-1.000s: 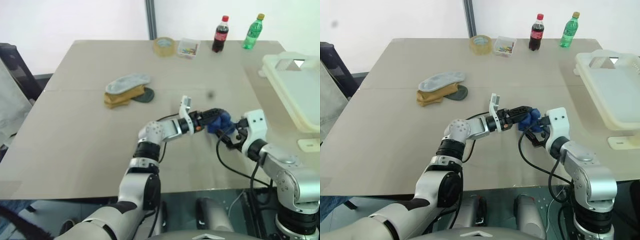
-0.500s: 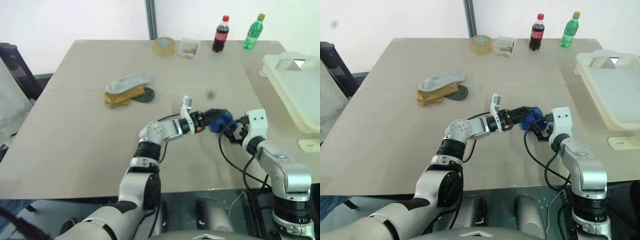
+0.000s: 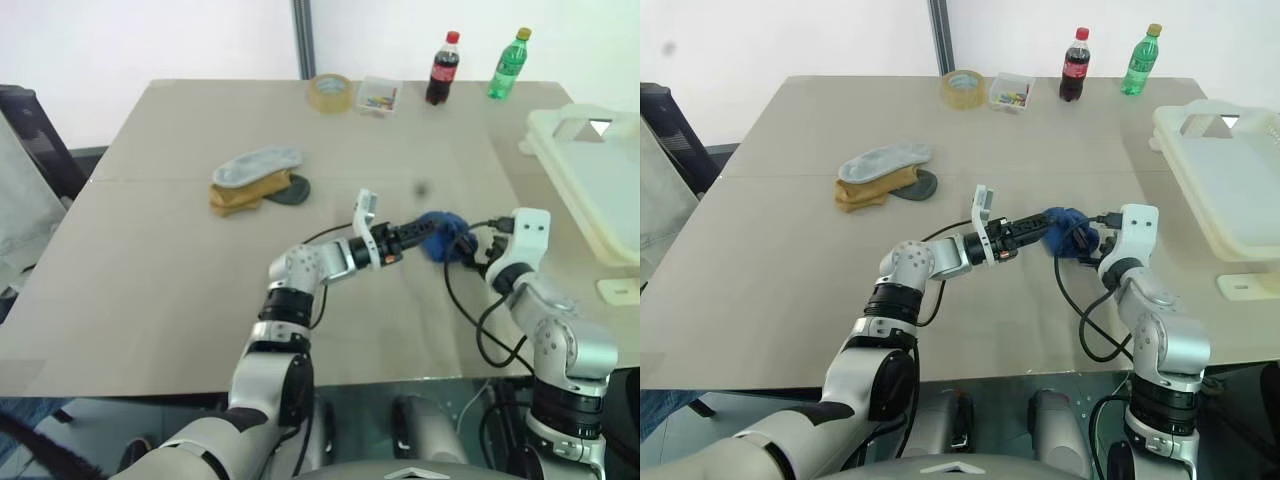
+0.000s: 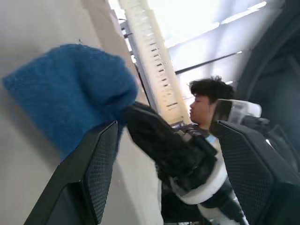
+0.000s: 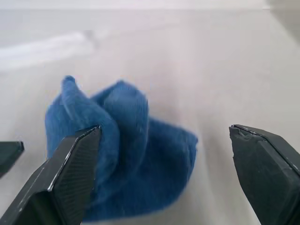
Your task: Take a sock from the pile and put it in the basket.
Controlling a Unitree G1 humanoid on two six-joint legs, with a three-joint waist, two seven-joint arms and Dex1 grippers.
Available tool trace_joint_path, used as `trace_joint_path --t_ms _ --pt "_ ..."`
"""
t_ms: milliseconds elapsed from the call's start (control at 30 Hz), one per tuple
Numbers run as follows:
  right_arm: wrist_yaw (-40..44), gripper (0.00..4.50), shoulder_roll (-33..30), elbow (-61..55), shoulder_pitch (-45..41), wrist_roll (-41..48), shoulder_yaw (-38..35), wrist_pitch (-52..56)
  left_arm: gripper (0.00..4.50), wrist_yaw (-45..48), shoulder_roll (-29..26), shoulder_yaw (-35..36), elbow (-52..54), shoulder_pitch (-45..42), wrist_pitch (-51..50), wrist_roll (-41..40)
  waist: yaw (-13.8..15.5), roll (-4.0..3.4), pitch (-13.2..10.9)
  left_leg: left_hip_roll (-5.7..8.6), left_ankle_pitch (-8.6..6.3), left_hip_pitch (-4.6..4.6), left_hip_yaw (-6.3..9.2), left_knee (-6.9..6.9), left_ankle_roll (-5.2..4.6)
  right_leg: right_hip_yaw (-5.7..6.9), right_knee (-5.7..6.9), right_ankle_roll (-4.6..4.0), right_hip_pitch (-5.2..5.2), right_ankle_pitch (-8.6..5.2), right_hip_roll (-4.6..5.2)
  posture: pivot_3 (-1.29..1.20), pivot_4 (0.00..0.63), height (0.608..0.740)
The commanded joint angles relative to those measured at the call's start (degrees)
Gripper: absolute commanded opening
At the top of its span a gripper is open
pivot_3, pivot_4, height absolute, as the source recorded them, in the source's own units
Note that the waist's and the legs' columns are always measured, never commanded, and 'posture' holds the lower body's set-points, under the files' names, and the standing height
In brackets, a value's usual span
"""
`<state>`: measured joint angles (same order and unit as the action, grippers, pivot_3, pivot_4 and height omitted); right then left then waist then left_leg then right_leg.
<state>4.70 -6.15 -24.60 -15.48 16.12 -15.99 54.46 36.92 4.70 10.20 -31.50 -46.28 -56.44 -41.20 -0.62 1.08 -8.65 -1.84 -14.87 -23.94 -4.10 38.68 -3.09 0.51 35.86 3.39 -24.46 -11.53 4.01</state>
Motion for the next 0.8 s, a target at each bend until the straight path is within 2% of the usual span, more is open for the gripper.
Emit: trace_joint_path --t_ms 33,367,533,800 --pt "-0.09 4.44 -0.04 -1.25 -1.19 1.79 -1.44 -1.76 3.57 1.63 1.20 -0.97 -1.65 -2.20 2.03 0.72 -0.02 0.00 0.00 0.00 0.00 0.00 0.00 0.00 0.00 0.00 0.00 0.00 0.00 0.00 0.00 0.00 0.150 0.740" --pt "5.36 4.44 -5.74 1.34 -1.15 4.39 1.53 -1.28 3.57 2.84 2.19 -2.25 -3.40 -2.40 3.07 2.19 -0.14 0.00 0.00 0.00 0.00 0.00 0.00 -0.01 0.00 0.00 0.00 0.00 0.00 0.00 0.00 0.00 0.150 0.740" --pt "7.86 4.44 -6.84 5.45 -2.68 5.37 1.91 -3.96 3.57 2.69 1.93 -2.36 -2.91 -1.85 2.64 2.46 -0.13 -0.01 0.00 0.00 0.00 0.01 -0.01 -0.01 0.00 -0.01 0.00 0.00 0.00 0.00 0.00 0.00 0.150 0.740" --pt "9.12 4.44 -6.71 4.59 -5.25 7.13 1.11 -9.17 3.57 2.60 1.88 -2.09 -2.90 -1.82 2.61 2.95 -0.12 -0.01 -0.01 0.00 0.00 0.01 -0.01 -0.01 0.00 -0.01 0.00 0.01 0.00 0.00 0.00 0.00 0.150 0.740"
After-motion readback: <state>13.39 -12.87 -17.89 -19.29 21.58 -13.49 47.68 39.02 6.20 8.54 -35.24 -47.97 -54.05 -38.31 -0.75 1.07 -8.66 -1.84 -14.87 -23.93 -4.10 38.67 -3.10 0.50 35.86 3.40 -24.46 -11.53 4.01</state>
